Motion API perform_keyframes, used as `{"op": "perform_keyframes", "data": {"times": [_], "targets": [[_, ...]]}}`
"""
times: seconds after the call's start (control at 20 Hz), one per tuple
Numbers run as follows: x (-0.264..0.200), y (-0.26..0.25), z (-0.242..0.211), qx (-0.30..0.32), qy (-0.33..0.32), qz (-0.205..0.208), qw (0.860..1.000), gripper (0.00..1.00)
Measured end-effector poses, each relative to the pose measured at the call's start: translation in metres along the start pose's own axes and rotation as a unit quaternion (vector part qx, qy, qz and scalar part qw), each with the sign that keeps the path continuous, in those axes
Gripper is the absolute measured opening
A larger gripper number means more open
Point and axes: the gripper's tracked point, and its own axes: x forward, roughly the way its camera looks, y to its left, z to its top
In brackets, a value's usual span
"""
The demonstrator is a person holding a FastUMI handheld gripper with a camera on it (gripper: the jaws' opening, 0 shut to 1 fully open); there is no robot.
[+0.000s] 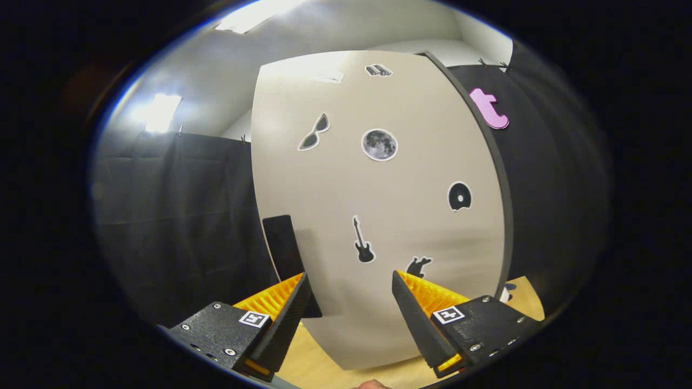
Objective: Open the shoe cabinet door, grab the shoes and put them into the shoe cabinet, then close the shoe cabinet door.
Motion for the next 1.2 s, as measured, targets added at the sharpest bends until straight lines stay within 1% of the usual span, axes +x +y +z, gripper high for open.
{"op": "perform_keyframes", "data": {"times": [0.1, 0.15, 0.35, 0.7, 0.85, 0.95, 1.05, 1.2], "targets": [[0.015, 0.008, 0.009, 0.005, 0.001, 0.018, 1.0, 0.95], [0.02, 0.008, 0.009, 0.001, 0.001, 0.016, 1.0, 0.95], [0.035, 0.012, 0.012, -0.037, -0.01, -0.006, 0.999, 0.95], [0.052, 0.015, 0.012, -0.068, 0.015, -0.063, 0.996, 0.95], [0.052, 0.014, 0.015, -0.104, 0.027, -0.098, 0.989, 0.95], [0.047, 0.016, 0.027, -0.136, 0.022, -0.121, 0.983, 0.95], [0.041, 0.028, 0.041, -0.156, 0.009, -0.123, 0.98, 0.95], [0.016, 0.044, 0.074, -0.178, -0.018, -0.132, 0.975, 0.95]]}}
